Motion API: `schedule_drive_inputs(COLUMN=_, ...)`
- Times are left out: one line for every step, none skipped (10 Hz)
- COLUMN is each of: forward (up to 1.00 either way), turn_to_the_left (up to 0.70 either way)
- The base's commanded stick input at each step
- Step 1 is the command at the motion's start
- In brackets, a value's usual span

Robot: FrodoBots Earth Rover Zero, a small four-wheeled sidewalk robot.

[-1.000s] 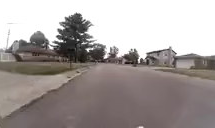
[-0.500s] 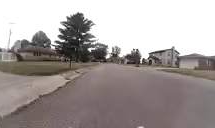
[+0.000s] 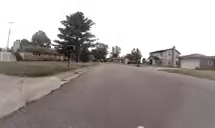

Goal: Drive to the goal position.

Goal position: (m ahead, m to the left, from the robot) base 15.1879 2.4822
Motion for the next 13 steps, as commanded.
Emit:
schedule_drive_inputs(forward=0.7, turn_to_the_left=0.01)
schedule_drive_inputs(forward=0.7, turn_to_the_left=0.01)
schedule_drive_inputs(forward=0.7, turn_to_the_left=0.01)
schedule_drive_inputs(forward=0.7, turn_to_the_left=0.01)
schedule_drive_inputs(forward=0.7, turn_to_the_left=0.01)
schedule_drive_inputs(forward=0.7, turn_to_the_left=0.01)
schedule_drive_inputs(forward=0.7, turn_to_the_left=0.01)
schedule_drive_inputs(forward=0.7, turn_to_the_left=0.16)
schedule_drive_inputs(forward=0.7, turn_to_the_left=0.31)
schedule_drive_inputs(forward=0.7, turn_to_the_left=0.36)
schedule_drive_inputs(forward=0.7, turn_to_the_left=0.36)
schedule_drive_inputs(forward=0.7, turn_to_the_left=0.01)
schedule_drive_inputs(forward=0.7, turn_to_the_left=0.01)
